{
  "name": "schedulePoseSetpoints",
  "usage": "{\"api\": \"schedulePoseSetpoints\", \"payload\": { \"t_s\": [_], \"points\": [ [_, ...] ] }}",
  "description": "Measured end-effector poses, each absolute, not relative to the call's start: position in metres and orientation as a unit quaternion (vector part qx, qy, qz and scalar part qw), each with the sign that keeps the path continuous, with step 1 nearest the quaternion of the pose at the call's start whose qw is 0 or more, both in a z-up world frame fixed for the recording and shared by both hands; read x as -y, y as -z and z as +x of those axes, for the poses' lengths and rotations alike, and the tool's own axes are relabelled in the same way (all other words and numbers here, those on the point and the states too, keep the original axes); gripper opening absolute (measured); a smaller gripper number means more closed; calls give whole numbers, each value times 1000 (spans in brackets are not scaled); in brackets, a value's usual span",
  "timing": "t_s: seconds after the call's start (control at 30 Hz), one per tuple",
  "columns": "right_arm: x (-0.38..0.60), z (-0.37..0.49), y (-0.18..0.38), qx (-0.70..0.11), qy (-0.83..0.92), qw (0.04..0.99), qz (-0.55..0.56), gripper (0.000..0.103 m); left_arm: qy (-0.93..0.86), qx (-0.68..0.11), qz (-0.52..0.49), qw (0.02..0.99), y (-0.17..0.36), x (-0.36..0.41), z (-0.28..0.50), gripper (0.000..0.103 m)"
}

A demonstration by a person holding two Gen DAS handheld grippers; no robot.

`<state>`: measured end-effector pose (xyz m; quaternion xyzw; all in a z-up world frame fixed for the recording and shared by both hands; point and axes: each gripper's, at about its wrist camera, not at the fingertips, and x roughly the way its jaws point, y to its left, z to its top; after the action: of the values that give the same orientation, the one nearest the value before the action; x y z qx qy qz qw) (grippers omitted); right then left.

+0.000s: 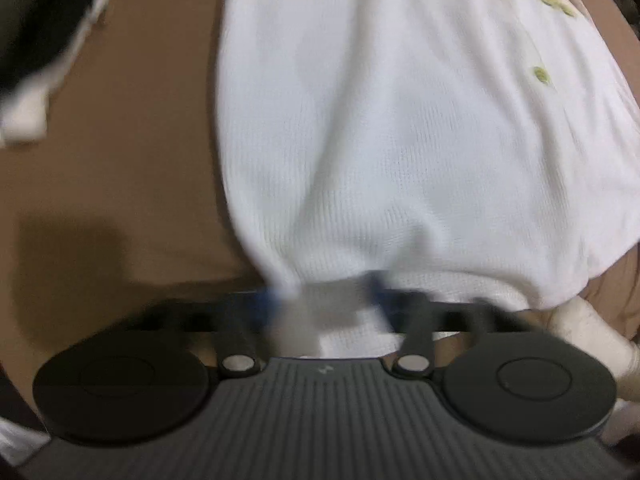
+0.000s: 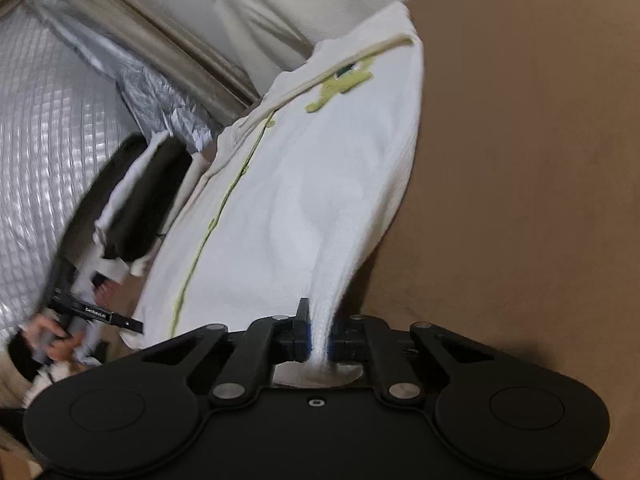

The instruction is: Fold clothes

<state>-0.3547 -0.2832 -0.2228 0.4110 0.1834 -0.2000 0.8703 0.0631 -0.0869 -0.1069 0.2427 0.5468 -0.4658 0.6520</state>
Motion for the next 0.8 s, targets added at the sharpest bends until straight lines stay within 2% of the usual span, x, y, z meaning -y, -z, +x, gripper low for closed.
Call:
{"api": "schedulePoseSetpoints", "payload": {
  "t_s": [0.1, 0.3, 0.53, 0.67, 0.8],
  "points": [
    [290, -343, 193, -193, 206, 888, 363, 9, 500, -553, 128, 654, 87, 78, 67, 4],
    [339, -301, 98, -235, 197, 909, 282, 9, 492, -507, 59, 705, 42, 92, 76, 4],
    [414, -251, 34, -312, 197, 854, 366, 9, 502, -441, 32, 744, 0, 149, 140, 4],
    [435, -220, 12, -334, 218, 864, 309, 8, 507, -416, 25, 754, -7, 182, 155, 4],
    [472, -199, 4, -300, 227, 877, 297, 8, 501, -406, 13, 764, -8, 213, 191, 4]
  ]
}}
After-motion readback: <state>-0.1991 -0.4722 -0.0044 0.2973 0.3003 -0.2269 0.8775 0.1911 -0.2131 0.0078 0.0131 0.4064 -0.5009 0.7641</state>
